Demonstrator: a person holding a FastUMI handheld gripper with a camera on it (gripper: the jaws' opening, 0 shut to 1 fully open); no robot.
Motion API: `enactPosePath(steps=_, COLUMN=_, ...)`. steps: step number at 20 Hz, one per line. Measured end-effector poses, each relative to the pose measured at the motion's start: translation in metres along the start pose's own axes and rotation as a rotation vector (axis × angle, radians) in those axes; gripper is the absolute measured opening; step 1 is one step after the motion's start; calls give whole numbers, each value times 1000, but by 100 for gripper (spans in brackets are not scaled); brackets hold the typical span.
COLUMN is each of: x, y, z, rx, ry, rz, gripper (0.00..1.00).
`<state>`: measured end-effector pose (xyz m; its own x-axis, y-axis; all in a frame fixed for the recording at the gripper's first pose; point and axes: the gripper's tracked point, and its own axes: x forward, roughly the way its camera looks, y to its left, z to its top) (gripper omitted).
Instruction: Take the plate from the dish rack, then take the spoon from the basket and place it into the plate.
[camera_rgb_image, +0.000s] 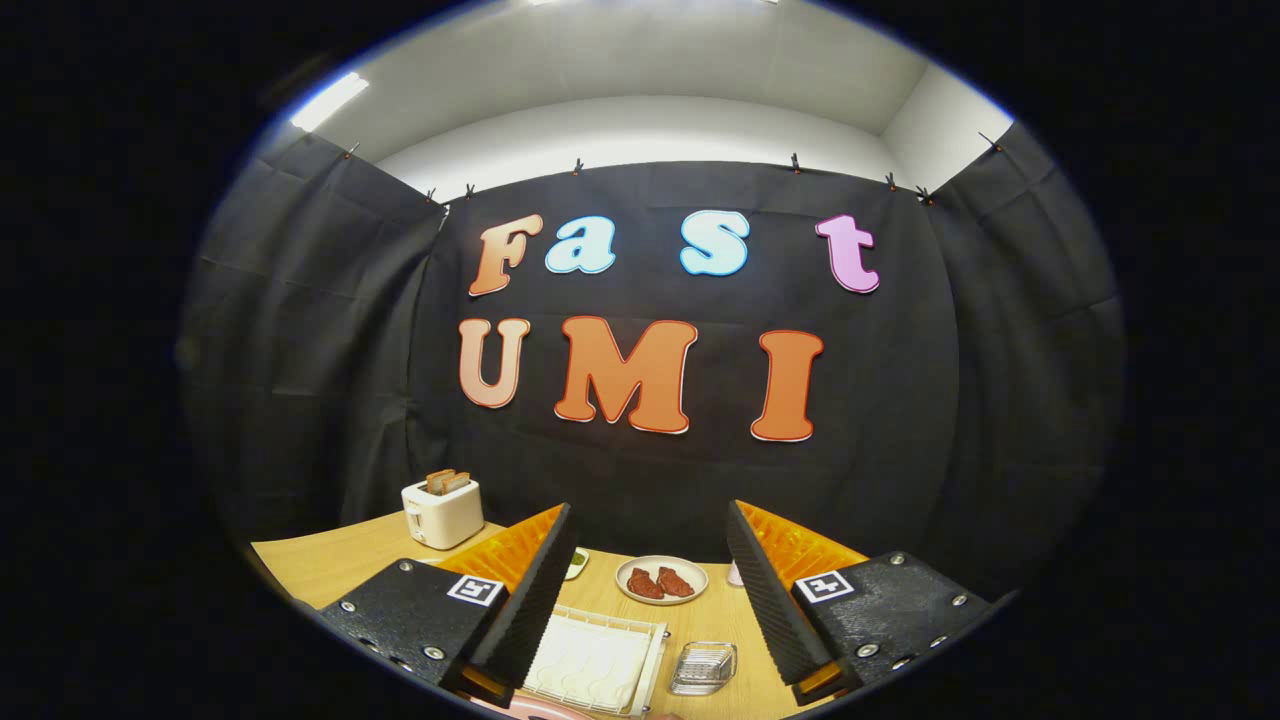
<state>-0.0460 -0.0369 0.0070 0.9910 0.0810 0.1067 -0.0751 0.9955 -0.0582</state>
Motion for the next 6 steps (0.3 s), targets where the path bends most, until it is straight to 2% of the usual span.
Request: enactPosePath(steps=6, x=2, y=-6, z=2, rx=25, ry=-6, rz=-25, gripper=92)
